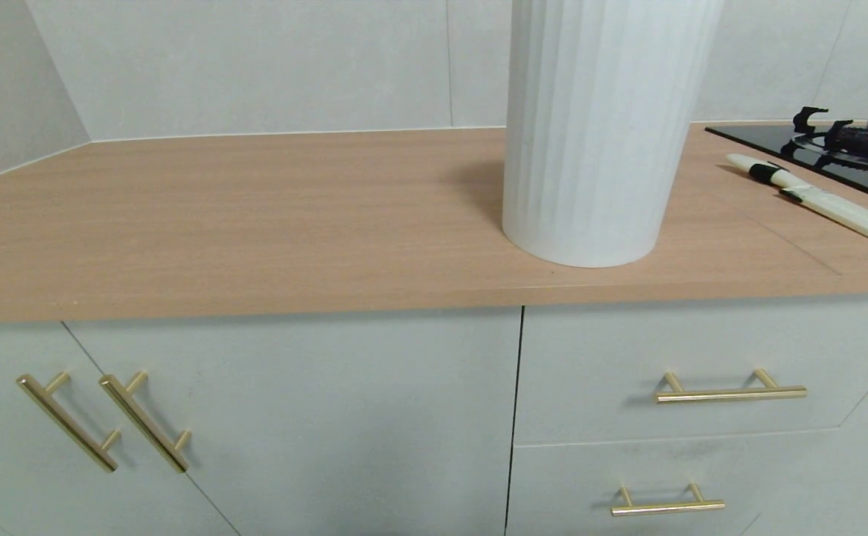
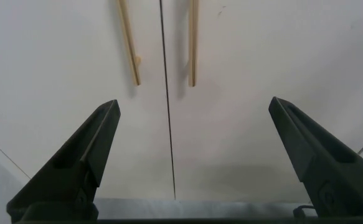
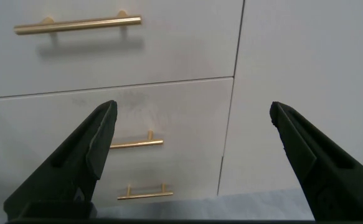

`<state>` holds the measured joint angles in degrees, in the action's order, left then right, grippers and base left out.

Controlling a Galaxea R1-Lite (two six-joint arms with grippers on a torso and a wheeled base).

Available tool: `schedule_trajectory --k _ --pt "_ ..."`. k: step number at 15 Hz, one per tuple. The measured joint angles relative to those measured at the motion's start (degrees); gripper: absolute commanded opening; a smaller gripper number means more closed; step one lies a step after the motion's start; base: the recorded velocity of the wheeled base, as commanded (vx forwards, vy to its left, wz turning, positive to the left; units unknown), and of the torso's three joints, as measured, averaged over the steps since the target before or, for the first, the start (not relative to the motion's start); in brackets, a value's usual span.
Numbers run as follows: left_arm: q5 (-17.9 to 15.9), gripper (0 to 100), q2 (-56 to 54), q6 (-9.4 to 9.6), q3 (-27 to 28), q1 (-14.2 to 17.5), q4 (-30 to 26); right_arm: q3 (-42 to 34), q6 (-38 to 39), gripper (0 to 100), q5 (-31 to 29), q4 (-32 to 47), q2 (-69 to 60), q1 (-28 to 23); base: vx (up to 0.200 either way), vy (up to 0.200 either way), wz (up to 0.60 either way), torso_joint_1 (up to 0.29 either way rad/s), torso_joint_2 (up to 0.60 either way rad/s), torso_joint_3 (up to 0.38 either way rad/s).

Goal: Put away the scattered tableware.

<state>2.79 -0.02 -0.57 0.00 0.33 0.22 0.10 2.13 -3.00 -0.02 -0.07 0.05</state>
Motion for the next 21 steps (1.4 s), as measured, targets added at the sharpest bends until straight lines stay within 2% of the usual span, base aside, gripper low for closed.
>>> schedule_trajectory --k 2,12,20,21 --pt "0.0 100 0.0 0.04 0.0 0.0 0.0 0.0 0.0 100 0.0 0.0 0.0 0.0 0.000 0.000 0.00 0.000 0.00 0.000" --pt "0.0 100 0.0 0.11 0.0 0.0 0.0 0.0 0.0 100 0.0 0.0 0.0 0.0 0.000 -0.200 0.00 0.006 0.00 0.004" --pt "0.0 100 0.0 0.06 0.0 0.0 0.0 0.0 0.0 100 0.0 0.0 0.0 0.1 0.000 0.000 0.00 0.000 0.00 0.000" --pt "0.0 100 0.0 0.02 0.0 0.0 0.0 0.0 0.0 100 0.0 0.0 0.0 0.0 0.200 0.000 0.00 -0.002 0.00 0.002"
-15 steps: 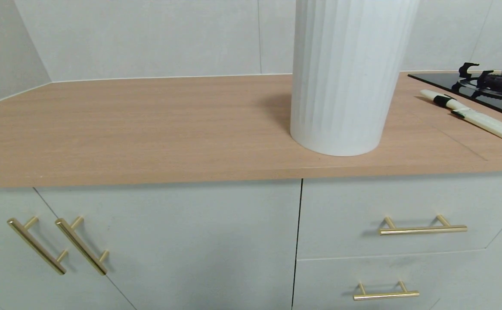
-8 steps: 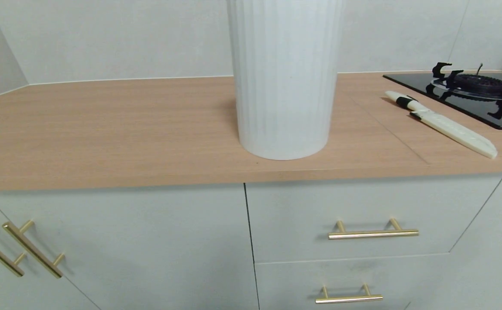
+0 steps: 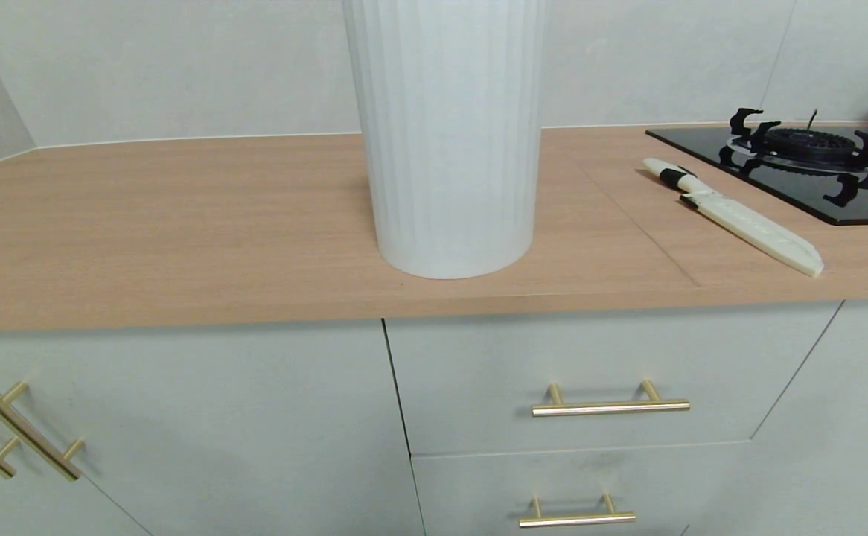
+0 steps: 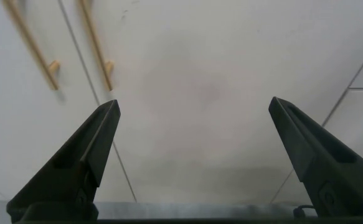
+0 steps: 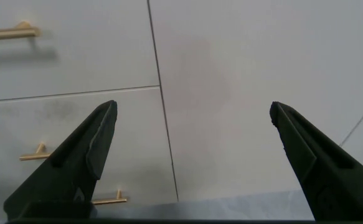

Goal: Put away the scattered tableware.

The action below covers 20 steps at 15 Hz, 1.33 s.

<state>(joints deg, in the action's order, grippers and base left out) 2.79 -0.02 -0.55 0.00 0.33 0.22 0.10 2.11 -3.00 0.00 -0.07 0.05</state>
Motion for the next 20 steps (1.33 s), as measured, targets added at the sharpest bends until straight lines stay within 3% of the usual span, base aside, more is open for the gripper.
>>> schedule_trajectory --k 2,9,20 --pt "0.0 100 0.0 -0.02 0.0 0.0 0.0 0.0 0.0 100 0.0 0.0 0.0 0.0 0.200 0.000 0.00 -0.007 0.00 0.009" --pt "0.0 100 0.0 -0.05 0.0 0.0 0.0 0.0 -0.3 100 0.1 0.0 0.0 0.0 0.000 0.000 0.00 0.000 0.00 0.000" --pt "0.0 100 0.0 -0.05 0.0 0.0 0.0 0.0 -0.4 100 0.6 0.1 0.0 0.0 0.000 0.000 0.00 0.119 -0.40 -0.289"
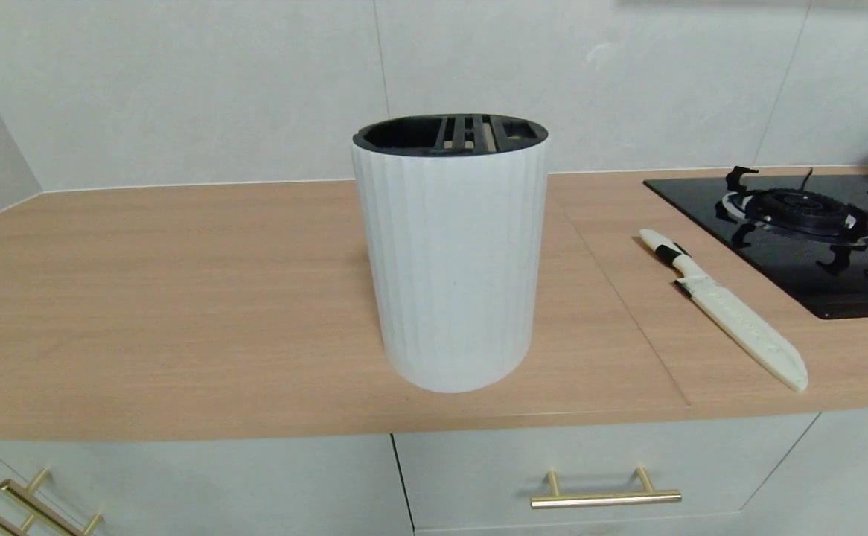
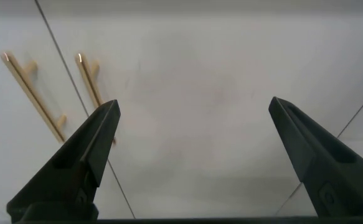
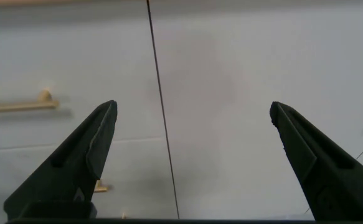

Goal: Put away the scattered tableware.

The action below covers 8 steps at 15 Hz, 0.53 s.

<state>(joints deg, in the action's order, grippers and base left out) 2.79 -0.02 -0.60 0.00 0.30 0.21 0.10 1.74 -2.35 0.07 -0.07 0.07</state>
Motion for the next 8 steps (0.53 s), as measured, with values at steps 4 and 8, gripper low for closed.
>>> schedule_trajectory --k 4,8 --pt "0.0 100 0.0 0.02 0.0 0.0 0.0 0.0 0.0 100 0.0 0.0 0.0 0.0 0.000 0.000 0.00 0.183 -0.48 -0.289" --pt "0.0 100 0.0 0.00 0.0 0.0 0.0 0.0 0.0 100 0.0 0.0 0.0 0.0 0.000 0.000 0.00 0.206 -0.49 -0.289"
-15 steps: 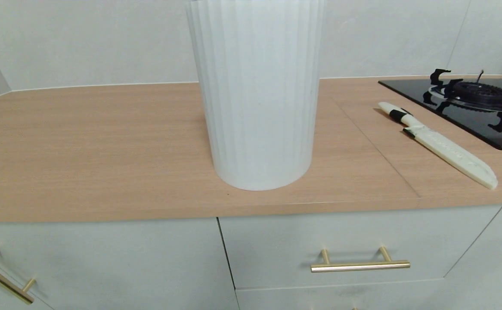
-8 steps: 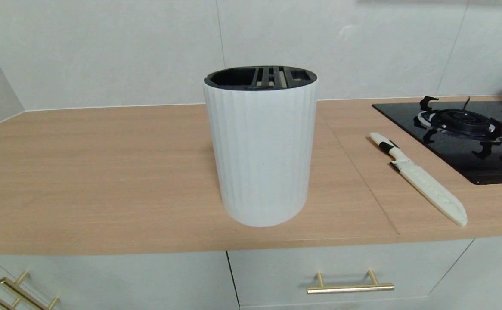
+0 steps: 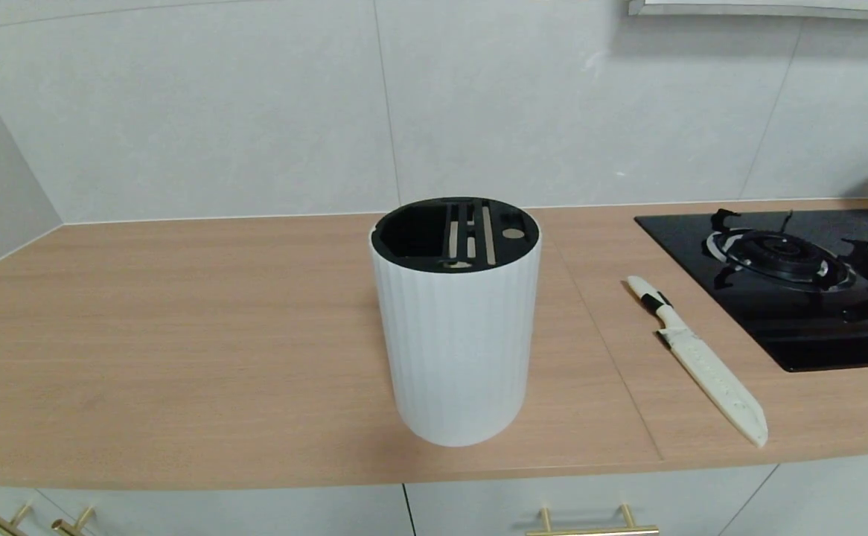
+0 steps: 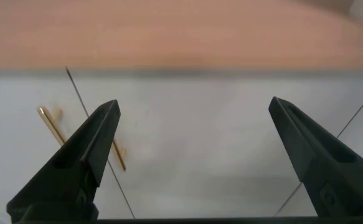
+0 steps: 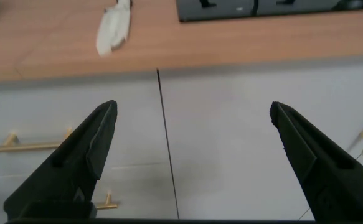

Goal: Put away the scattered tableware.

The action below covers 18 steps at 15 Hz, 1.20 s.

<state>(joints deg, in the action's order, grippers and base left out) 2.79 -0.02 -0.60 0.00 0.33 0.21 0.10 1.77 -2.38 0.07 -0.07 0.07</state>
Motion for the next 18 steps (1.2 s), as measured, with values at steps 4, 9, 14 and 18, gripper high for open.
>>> schedule_trajectory --k 4,9,14,18 --pt "0.0 100 0.0 0.02 0.0 0.0 0.1 0.0 0.0 100 0.0 0.0 0.0 0.0 0.000 0.000 0.00 0.227 -0.50 -0.287" --pt "0.0 100 0.0 0.02 0.0 0.0 0.0 0.0 0.0 100 0.0 0.0 0.0 0.0 0.000 0.000 0.00 0.241 -0.54 -0.297" --pt "0.0 100 0.0 0.00 0.0 0.0 0.1 0.0 0.0 100 0.0 0.0 0.0 0.0 0.000 0.000 0.00 0.266 -0.59 -0.312" --pt "0.0 100 0.0 0.00 0.0 0.0 0.0 0.0 0.0 100 0.0 0.0 0.0 0.0 0.000 0.000 0.00 0.226 -0.47 -0.250"
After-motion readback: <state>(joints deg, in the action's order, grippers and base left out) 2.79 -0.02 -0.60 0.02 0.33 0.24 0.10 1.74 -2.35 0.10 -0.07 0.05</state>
